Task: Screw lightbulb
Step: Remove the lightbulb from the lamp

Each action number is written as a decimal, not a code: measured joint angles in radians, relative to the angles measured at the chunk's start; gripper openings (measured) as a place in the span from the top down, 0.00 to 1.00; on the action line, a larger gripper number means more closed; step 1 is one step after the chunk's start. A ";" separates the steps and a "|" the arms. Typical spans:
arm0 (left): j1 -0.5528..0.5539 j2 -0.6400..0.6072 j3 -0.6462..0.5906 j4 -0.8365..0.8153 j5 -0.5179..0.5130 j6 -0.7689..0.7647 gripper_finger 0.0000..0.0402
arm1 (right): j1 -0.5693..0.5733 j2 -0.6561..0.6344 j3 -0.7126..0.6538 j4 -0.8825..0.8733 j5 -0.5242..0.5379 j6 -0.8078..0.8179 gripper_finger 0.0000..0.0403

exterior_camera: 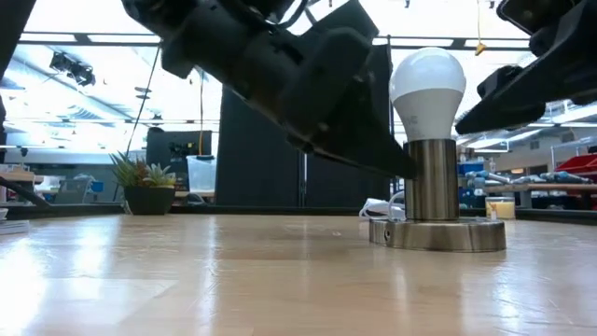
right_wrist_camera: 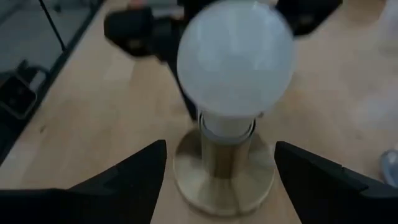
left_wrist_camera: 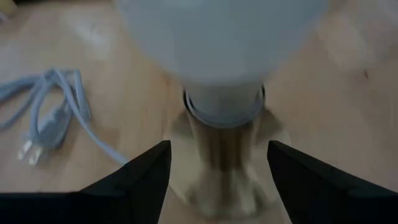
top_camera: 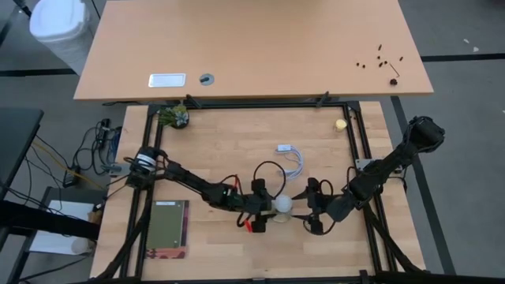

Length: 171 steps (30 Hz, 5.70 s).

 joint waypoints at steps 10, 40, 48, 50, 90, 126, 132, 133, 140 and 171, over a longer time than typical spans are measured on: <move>-0.017 0.005 -0.001 -0.027 -0.006 -0.053 0.34 | -0.037 0.001 0.298 -0.592 -0.092 0.118 0.23; -0.046 0.045 -0.181 0.376 -0.080 -0.059 0.34 | -0.208 0.299 0.843 -1.196 -0.392 -0.075 0.12; -0.039 0.051 -0.175 0.435 -0.084 -0.047 0.34 | -0.253 0.327 0.845 -1.153 -0.497 -0.092 0.01; -0.038 0.051 -0.175 0.454 -0.079 -0.041 0.34 | -0.260 0.330 0.845 -1.151 -0.487 -0.092 0.02; 0.011 0.179 -0.083 0.505 0.026 0.026 0.34 | -0.269 0.331 0.844 -1.035 -0.430 -0.161 0.05; 0.011 0.181 -0.057 0.578 -0.029 0.044 0.53 | -0.253 0.331 0.843 -1.041 -0.422 -0.009 0.07; 0.011 0.180 -0.058 0.575 -0.027 0.005 0.53 | -0.245 0.384 0.844 -1.035 -0.417 -0.033 0.07; 0.011 0.180 -0.058 0.575 -0.027 0.005 0.53 | -0.243 0.402 0.848 -1.044 -0.420 -0.046 0.07; 0.010 0.180 -0.058 0.574 -0.027 0.003 0.53 | -0.245 0.464 0.928 -1.114 -0.431 -0.071 0.07; 0.012 0.180 -0.058 0.574 -0.003 0.005 0.53 | -0.245 0.493 0.932 -1.147 -0.412 -0.250 0.36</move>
